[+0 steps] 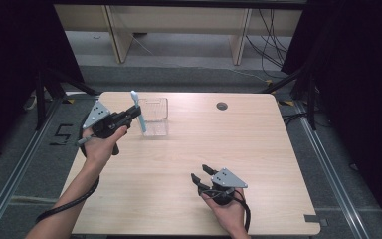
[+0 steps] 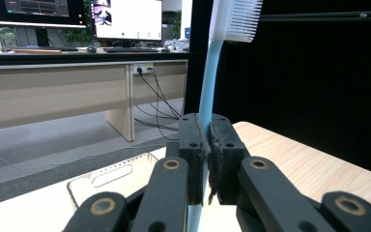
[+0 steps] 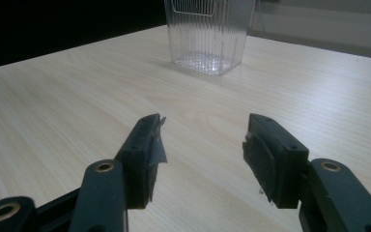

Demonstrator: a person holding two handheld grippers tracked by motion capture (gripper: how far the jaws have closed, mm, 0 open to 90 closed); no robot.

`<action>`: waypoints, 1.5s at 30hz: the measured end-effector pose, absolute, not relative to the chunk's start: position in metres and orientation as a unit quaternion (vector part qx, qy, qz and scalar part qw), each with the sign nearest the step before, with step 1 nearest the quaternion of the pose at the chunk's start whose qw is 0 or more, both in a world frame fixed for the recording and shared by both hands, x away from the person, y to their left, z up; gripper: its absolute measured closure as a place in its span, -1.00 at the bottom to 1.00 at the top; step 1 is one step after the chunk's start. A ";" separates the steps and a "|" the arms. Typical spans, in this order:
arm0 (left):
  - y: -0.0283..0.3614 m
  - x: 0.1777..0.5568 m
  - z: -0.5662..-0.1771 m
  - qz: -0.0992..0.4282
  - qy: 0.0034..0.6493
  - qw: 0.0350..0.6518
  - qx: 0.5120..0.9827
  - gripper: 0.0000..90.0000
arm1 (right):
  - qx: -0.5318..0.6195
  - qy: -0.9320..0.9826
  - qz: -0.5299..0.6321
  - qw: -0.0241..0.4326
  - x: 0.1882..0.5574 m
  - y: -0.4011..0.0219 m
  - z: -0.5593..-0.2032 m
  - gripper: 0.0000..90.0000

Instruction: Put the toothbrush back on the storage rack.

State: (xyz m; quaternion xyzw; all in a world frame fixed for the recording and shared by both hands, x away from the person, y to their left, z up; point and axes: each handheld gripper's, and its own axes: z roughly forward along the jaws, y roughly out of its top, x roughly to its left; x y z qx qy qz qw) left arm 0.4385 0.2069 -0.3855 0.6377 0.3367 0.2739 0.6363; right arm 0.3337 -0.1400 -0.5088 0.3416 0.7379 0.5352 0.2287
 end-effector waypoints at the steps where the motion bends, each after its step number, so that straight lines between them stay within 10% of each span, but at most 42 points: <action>1: 0.207 0.440 -0.386 0.275 0.338 0.636 0.637 0.87 | 0.341 0.738 0.535 0.229 0.334 -0.140 -0.509 0.06; 45: 0.218 0.492 -0.388 0.307 0.371 0.618 0.621 0.87 | 0.342 0.734 0.540 0.228 0.334 -0.139 -0.509 0.07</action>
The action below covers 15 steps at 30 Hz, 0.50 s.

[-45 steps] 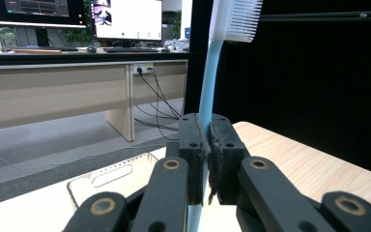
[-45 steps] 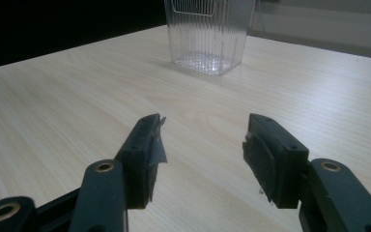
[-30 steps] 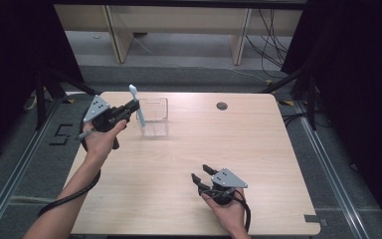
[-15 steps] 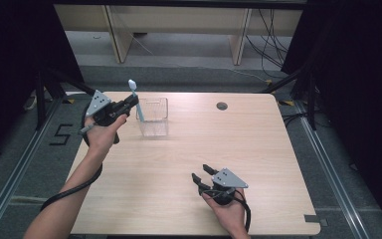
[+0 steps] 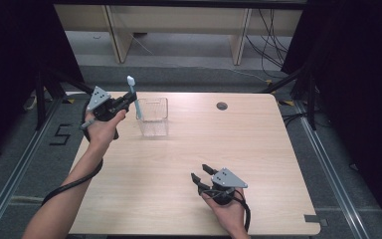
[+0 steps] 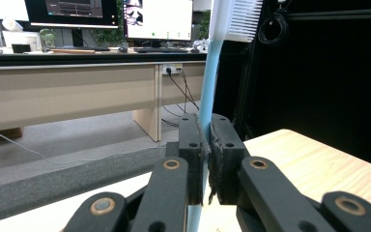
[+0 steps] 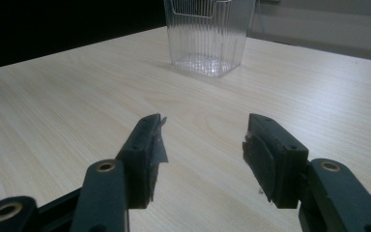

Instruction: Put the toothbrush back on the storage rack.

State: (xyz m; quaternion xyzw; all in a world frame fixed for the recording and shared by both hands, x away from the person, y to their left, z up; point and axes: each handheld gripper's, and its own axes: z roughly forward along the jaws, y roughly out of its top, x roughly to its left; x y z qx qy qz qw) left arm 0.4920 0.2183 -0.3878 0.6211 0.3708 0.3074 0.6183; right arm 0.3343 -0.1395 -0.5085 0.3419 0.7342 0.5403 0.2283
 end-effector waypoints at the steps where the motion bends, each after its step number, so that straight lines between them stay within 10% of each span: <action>1: 0.218 0.493 -0.388 0.308 0.371 0.617 0.621 0.87 | 0.342 0.735 0.540 0.229 0.334 -0.140 -0.509 0.07; 15: 0.221 0.500 -0.395 0.308 0.382 0.609 0.623 0.87 | 0.341 0.738 0.535 0.231 0.334 -0.140 -0.508 0.07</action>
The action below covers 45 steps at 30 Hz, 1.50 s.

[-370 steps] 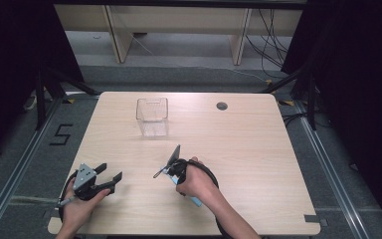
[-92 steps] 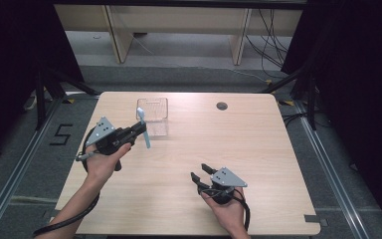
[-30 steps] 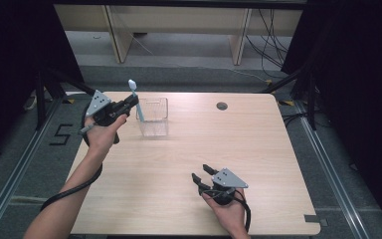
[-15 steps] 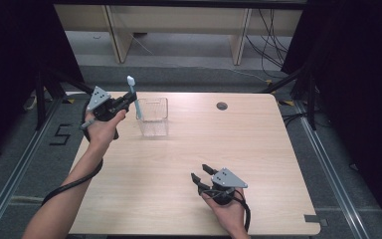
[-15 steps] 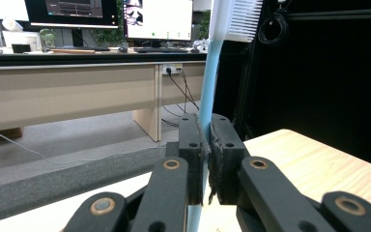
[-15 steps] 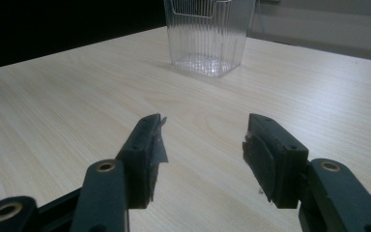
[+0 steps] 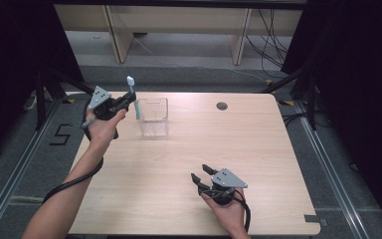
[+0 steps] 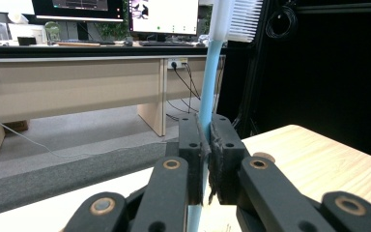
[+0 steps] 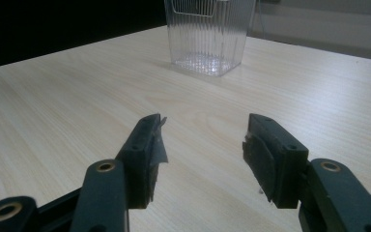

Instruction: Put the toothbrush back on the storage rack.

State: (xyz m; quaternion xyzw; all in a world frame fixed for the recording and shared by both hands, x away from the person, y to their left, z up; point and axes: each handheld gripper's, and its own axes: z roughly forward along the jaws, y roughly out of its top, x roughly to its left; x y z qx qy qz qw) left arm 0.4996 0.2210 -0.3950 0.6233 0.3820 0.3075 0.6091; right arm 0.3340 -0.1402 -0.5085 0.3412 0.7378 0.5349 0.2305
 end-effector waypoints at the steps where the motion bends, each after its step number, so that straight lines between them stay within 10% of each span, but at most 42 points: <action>1: 0.221 0.500 -0.395 0.308 0.382 0.607 0.625 0.87 | 0.341 0.738 0.535 0.230 0.334 -0.140 -0.509 0.07; 45: 0.219 0.502 -0.422 0.288 0.407 0.572 0.651 0.87 | 0.332 0.739 0.532 0.249 0.336 -0.142 -0.510 0.06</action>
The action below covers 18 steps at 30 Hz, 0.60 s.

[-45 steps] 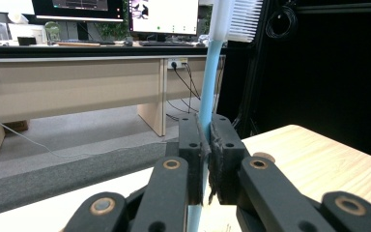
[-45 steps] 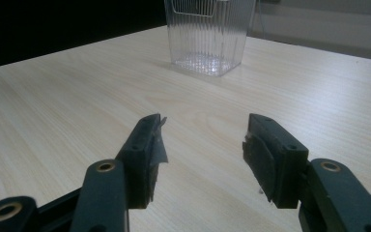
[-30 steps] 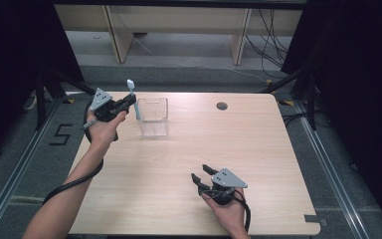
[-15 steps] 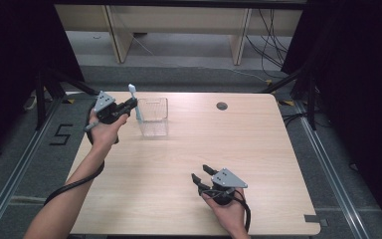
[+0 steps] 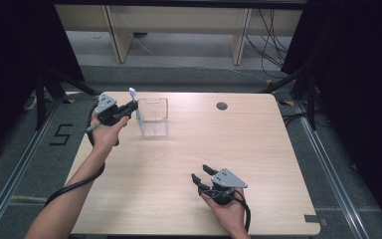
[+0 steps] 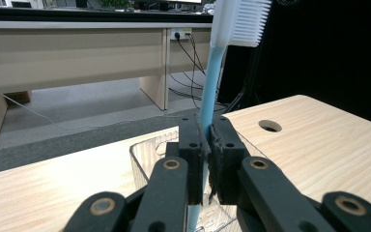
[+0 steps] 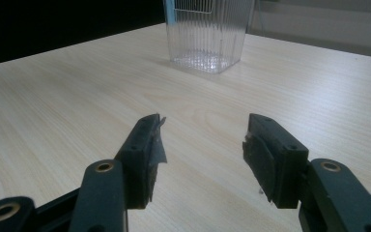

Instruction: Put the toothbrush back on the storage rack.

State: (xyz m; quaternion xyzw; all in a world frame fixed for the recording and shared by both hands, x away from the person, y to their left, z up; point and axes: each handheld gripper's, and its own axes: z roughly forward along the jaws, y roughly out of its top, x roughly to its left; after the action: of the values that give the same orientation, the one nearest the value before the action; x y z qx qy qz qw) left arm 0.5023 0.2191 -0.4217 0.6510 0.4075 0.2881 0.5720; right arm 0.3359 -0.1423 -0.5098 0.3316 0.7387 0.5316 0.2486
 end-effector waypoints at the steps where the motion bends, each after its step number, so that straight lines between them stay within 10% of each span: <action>1: 0.219 0.502 -0.422 0.287 0.408 0.572 0.651 0.87 | 0.334 0.738 0.532 0.247 0.336 -0.142 -0.510 0.06; 18: 0.220 0.504 -0.429 0.283 0.416 0.562 0.657 0.87 | 0.342 0.740 0.529 0.235 0.334 -0.141 -0.510 0.05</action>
State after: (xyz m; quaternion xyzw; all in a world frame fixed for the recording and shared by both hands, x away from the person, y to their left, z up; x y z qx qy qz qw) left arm 0.5038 0.2198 -0.4288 0.6567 0.4162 0.2831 0.5615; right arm 0.3342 -0.1412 -0.5103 0.3422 0.7404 0.5287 0.2348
